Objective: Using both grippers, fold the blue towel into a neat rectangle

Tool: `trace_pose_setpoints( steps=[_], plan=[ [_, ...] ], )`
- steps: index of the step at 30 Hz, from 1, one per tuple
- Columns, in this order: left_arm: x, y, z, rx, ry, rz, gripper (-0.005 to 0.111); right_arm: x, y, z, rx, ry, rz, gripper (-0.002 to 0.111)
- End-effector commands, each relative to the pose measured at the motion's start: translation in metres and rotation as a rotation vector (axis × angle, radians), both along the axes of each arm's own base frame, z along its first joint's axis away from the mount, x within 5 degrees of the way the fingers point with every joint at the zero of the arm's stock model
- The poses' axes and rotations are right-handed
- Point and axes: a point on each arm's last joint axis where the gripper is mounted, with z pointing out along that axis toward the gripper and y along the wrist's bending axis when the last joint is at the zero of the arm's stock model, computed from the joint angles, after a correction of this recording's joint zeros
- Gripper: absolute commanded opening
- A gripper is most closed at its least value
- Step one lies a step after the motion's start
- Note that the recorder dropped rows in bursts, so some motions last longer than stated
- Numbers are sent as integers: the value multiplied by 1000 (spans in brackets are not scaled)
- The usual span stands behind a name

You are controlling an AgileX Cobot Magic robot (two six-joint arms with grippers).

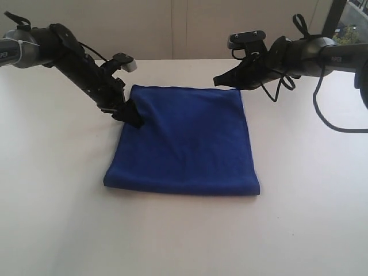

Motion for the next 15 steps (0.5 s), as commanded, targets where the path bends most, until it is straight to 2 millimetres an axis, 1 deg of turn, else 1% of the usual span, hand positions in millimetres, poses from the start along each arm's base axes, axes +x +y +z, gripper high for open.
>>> trace_pose_setpoints(
  steps=[1, 3, 9, 13, 15],
  plan=[
    [-5, 0, 6, -16, 41, -23, 69, 0, 0, -1, -3, 1, 4, 0],
    [-6, 0, 7, -23, 53, -28, 69, 1, 0, -1, -3, -1, 3, 0],
    [-7, -1, 10, -25, 43, -44, 63, -2, 1, -2, -2, 26, 16, 0],
    [-9, 0, 28, -33, 19, -55, 61, -1, 1, -2, -2, 18, 12, 0],
    [-11, -1, 36, -47, 13, -57, 58, 0, 1, -1, -3, 4, 6, 0]
  ],
)
